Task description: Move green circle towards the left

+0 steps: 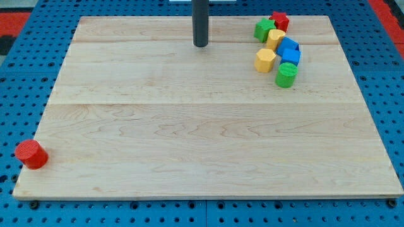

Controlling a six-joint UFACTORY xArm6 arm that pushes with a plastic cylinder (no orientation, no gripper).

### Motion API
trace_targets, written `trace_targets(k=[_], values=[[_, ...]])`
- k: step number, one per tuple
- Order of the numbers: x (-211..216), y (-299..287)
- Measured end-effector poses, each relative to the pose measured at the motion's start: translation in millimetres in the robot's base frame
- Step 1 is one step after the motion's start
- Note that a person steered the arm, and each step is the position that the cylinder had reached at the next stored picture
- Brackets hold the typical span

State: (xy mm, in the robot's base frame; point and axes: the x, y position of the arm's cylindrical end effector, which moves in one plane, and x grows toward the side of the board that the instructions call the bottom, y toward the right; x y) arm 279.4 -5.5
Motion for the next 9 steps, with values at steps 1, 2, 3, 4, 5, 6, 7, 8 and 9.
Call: trace_targets(k=[1,2,3,4,5,6,7,8,9], values=[[1.5,0.0],[13.5,-7.4],[110.2,33.7],[133.0,91.4],[133.1,143.7],[133.1,143.7],[136.2,147.3],[171.4,157.4],[172.7,156.8]])
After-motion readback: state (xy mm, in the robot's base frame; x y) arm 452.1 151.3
